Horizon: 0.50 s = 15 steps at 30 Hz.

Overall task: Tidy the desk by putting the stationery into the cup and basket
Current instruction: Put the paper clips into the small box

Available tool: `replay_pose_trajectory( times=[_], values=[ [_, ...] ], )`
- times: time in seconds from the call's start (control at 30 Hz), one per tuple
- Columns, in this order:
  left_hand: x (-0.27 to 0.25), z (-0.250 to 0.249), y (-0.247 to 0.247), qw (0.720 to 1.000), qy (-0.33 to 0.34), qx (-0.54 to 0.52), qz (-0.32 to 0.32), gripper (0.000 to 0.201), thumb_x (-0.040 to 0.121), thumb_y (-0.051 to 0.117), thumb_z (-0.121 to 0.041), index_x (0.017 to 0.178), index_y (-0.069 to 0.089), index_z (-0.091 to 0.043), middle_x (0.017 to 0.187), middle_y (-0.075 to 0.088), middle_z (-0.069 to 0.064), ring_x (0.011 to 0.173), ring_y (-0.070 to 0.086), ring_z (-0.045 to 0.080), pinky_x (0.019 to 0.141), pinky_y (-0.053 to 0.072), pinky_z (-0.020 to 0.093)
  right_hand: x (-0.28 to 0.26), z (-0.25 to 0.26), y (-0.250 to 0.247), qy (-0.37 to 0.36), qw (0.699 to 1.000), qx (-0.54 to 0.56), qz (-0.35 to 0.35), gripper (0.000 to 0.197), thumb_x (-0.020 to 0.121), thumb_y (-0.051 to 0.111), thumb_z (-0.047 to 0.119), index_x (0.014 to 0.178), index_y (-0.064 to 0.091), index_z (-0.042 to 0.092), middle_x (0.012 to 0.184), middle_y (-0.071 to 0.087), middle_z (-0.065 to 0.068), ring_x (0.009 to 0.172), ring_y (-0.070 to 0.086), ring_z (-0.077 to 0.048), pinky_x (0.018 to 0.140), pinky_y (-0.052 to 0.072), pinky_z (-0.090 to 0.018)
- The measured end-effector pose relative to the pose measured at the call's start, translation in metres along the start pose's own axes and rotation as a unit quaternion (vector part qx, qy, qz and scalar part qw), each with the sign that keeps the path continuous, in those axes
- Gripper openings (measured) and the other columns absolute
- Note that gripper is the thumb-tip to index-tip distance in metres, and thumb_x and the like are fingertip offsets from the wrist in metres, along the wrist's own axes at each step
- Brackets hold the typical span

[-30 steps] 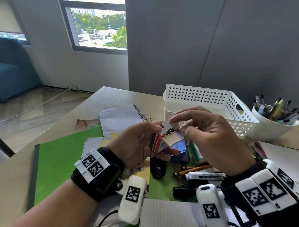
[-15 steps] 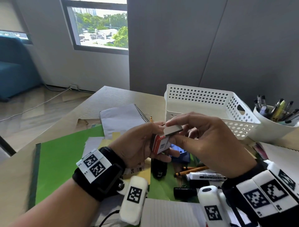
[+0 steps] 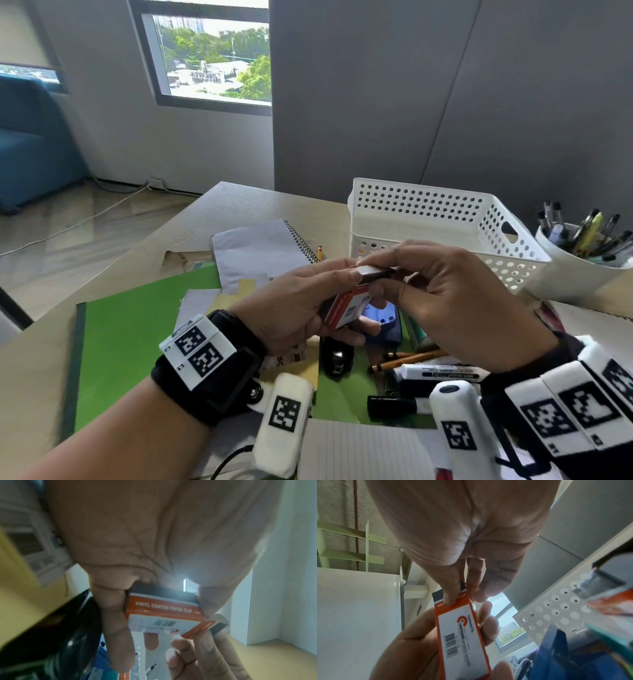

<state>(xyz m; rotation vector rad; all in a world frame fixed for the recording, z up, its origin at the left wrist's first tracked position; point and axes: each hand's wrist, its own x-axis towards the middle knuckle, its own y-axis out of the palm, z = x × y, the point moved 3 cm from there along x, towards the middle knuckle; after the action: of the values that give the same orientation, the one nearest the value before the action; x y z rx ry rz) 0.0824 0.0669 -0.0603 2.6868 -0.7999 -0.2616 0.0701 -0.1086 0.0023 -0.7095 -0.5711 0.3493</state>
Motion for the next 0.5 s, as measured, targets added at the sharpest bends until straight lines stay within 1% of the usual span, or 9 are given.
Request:
replay_pose_trajectory(
  times=[0.07,0.1,0.17,0.23,0.3,0.37,0.43,0.47,0.5],
  values=[
    [0.001,0.001,0.0,1.0,-0.004,-0.006,0.001,0.054,0.094,0.057,-0.039,0.141,0.052,-0.013,0.126,0.064,0.021,0.112,0.065,0.043,0.081,0.062,0.041,-0.001,0.0,-0.004,-0.008,1.0,-0.023,-0.002,0.024,0.088,0.076,0.022,0.106,0.078,0.038,0.092,0.072,0.024,0.086,0.068,-0.007,0.072,0.054,-0.019],
    [0.001,0.001,0.0,1.0,-0.007,-0.013,0.002,0.057,0.092,0.06,-0.041,0.141,0.052,-0.013,0.128,0.063,0.022,0.113,0.064,0.044,0.083,0.062,0.042,-0.001,0.001,-0.005,-0.01,0.999,-0.032,-0.003,0.024,0.087,0.076,0.024,0.107,0.078,0.038,0.092,0.073,0.024,0.086,0.068,-0.006,0.07,0.052,-0.015],
    [0.0,0.001,-0.001,0.999,-0.007,-0.036,0.02,0.06,0.089,0.068,-0.041,0.14,0.057,-0.013,0.131,0.06,0.024,0.118,0.06,0.048,0.09,0.059,0.045,-0.001,-0.001,-0.006,-0.007,0.999,-0.047,0.0,0.029,0.087,0.077,0.025,0.112,0.076,0.038,0.094,0.073,0.024,0.086,0.068,-0.003,0.07,0.051,-0.013],
    [-0.001,0.0,-0.002,0.997,-0.001,-0.061,0.053,0.051,0.093,0.065,-0.031,0.139,0.06,-0.011,0.133,0.059,0.026,0.122,0.054,0.053,0.095,0.057,0.047,-0.001,-0.004,-0.009,0.013,0.999,-0.049,-0.002,0.034,0.086,0.079,0.025,0.115,0.071,0.041,0.091,0.073,0.023,0.082,0.068,0.0,0.067,0.05,-0.012],
    [-0.001,0.002,-0.006,0.997,0.004,-0.057,0.052,0.047,0.097,0.056,-0.021,0.142,0.059,-0.008,0.137,0.055,0.032,0.124,0.054,0.055,0.097,0.056,0.047,-0.001,-0.006,-0.012,0.028,0.999,-0.036,-0.005,0.03,0.085,0.08,0.024,0.106,0.069,0.041,0.088,0.071,0.021,0.079,0.066,0.0,0.065,0.048,-0.011],
    [0.0,0.002,-0.007,0.998,0.016,-0.041,0.036,0.046,0.097,0.056,-0.018,0.142,0.059,-0.007,0.14,0.054,0.033,0.125,0.055,0.055,0.1,0.054,0.051,-0.001,-0.008,-0.012,0.033,0.999,-0.016,0.001,0.02,0.085,0.08,0.023,0.095,0.072,0.038,0.09,0.071,0.018,0.081,0.065,-0.004,0.066,0.05,-0.015],
    [0.0,-0.001,-0.007,0.999,0.037,-0.032,0.024,0.045,0.095,0.059,-0.016,0.138,0.062,-0.007,0.134,0.06,0.029,0.12,0.058,0.049,0.106,0.049,0.058,-0.001,-0.01,-0.009,0.037,0.999,0.009,0.002,0.017,0.085,0.079,0.022,0.091,0.077,0.037,0.096,0.067,0.017,0.089,0.065,-0.008,0.074,0.055,-0.025],
    [0.0,-0.002,-0.007,0.998,0.047,-0.029,0.021,0.044,0.093,0.062,-0.015,0.136,0.064,-0.007,0.13,0.062,0.026,0.115,0.06,0.044,0.104,0.05,0.057,0.0,-0.011,-0.008,0.037,0.999,0.021,-0.007,0.018,0.084,0.079,0.02,0.091,0.079,0.037,0.098,0.065,0.017,0.092,0.064,-0.009,0.077,0.056,-0.028],
    [0.0,-0.004,-0.006,0.998,0.053,-0.029,0.019,0.042,0.092,0.063,-0.014,0.134,0.066,-0.007,0.128,0.063,0.023,0.111,0.062,0.039,0.098,0.055,0.052,0.0,-0.011,-0.008,0.032,0.999,0.03,-0.022,0.02,0.085,0.078,0.019,0.092,0.081,0.037,0.099,0.064,0.016,0.095,0.064,-0.01,0.08,0.057,-0.03]
  ],
)
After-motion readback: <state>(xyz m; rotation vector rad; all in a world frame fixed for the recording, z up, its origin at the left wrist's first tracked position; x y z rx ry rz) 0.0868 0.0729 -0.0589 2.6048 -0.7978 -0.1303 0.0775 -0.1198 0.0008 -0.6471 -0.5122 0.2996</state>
